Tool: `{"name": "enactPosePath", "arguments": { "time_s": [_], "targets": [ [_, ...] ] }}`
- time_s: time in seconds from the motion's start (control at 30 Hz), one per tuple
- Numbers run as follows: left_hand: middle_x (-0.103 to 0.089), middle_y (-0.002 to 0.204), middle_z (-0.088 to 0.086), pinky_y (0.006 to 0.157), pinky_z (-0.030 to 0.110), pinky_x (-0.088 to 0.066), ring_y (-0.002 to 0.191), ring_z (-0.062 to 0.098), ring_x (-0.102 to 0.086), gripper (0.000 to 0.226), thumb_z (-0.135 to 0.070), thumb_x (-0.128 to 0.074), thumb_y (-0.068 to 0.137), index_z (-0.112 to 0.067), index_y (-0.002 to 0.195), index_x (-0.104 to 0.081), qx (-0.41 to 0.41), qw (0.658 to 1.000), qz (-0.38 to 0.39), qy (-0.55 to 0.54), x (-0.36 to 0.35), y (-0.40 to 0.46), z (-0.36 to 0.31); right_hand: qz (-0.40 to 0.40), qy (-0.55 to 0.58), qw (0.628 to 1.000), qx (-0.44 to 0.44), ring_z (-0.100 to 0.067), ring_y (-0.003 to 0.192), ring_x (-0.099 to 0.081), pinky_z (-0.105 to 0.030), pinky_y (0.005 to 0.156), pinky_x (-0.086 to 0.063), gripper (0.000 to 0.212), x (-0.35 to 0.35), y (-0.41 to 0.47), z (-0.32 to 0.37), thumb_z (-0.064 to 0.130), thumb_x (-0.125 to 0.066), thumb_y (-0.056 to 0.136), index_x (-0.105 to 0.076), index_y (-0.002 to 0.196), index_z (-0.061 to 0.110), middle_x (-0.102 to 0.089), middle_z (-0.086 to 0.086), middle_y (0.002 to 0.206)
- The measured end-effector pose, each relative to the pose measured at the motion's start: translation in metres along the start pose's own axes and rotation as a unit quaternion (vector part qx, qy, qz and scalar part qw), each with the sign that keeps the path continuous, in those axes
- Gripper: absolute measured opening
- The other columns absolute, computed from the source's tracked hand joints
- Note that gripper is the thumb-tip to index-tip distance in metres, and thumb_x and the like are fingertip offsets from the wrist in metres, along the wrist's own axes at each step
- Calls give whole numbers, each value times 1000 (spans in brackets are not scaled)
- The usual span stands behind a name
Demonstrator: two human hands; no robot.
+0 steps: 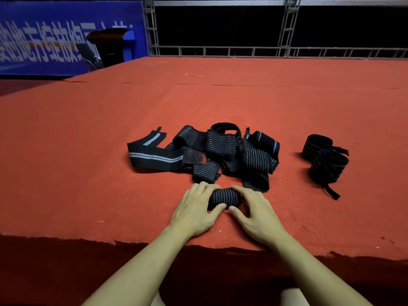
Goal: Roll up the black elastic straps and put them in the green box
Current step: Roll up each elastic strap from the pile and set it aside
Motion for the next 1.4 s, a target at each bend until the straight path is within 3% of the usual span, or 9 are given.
{"name": "enactPosePath", "arguments": {
  "time_s": [0.13, 0.3, 0.53, 0.67, 0.77, 0.87, 1.0, 1.17, 1.4],
  "targets": [
    [-56, 123, -17, 104, 33, -41, 113, 9, -50, 47, -60, -50, 94, -38, 135, -49, -2, 999, -11, -38, 2, -1, 0, 3, 0, 1000, 9, -5, 138, -38, -32, 115, -34, 70, -1, 0, 2, 50, -67, 90, -36, 152, 39, -40, 21, 153],
    [-57, 103, -16, 96, 35, -45, 102, 8, -56, 38, -63, -43, 94, -40, 122, -54, 22, 994, 15, -106, 5, -4, 0, 4, 77, 997, 8, -3, 118, -50, -39, 104, -47, 56, 3, -3, 3, 43, -75, 84, -45, 131, 49, -49, 36, 122],
    [-62, 117, -9, 98, 36, -46, 110, 13, -59, 47, -69, -35, 94, -44, 132, -43, 42, 990, 29, -133, 6, -6, -5, 12, 142, 990, -21, -4, 114, -58, -40, 101, -49, 38, 3, -3, 1, 66, -55, 87, -44, 123, 61, -62, 19, 118],
    [-63, 129, -11, 103, 35, -47, 117, 10, -60, 48, -61, -45, 94, -43, 138, -45, 88, 967, -23, -237, 3, 4, -13, 2, 228, 972, -49, -5, 115, -62, -46, 100, -53, 36, 3, -1, -1, 50, -57, 100, -53, 134, 41, -66, 18, 120],
    [-63, 130, -10, 106, 33, -45, 120, 7, -58, 53, -63, -42, 92, -34, 135, -54, 123, 948, -77, -285, -3, 15, -27, -15, 250, 965, -71, 6, 123, -56, -23, 110, -42, 42, 9, 0, -2, 39, -51, 104, -51, 144, 25, -63, 11, 134],
    [-68, 117, -7, 96, 33, -46, 112, 15, -62, 44, -61, -42, 97, -30, 123, -59, 153, 945, -83, -277, -10, 21, -43, -27, 249, 964, -92, 9, 137, -42, -7, 112, -25, 62, 11, 1, -3, 47, -42, 102, -39, 156, 18, -47, 10, 152],
    [-74, 96, 3, 75, 37, -42, 98, 31, -66, 32, -56, -41, 103, -28, 106, -57, 189, 952, -115, -211, -13, 25, -54, -28, 242, 967, -78, 12, 141, -33, -15, 117, -23, 72, 8, 1, -6, 66, -34, 102, -36, 157, 21, -40, 14, 156],
    [-72, 90, 10, 79, 43, -45, 97, 38, -65, 42, -62, -31, 102, -28, 97, -54, 200, 957, -93, -187, -18, 30, -50, -93, 309, 943, -87, 0, 108, -65, -20, 94, -47, 23, 21, -1, -5, 35, -59, 103, -62, 123, 25, -71, 13, 114],
    [-66, 114, -1, 99, 42, -44, 115, 26, -59, 44, -62, -33, 101, -28, 117, -57, 154, 983, -41, -91, -26, 52, -42, -287, 295, 903, -122, 1, 100, -66, -13, 89, -47, 29, 59, -19, -9, 25, -77, 90, -67, 117, 21, -72, 12, 109]
  ]
}}
Point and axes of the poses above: each hand's wrist, its own y-axis towards the middle knuckle, its own x-axis out of the back of the hand, z = x × y, the point moved 4 cm from there along y, towards the middle knuckle
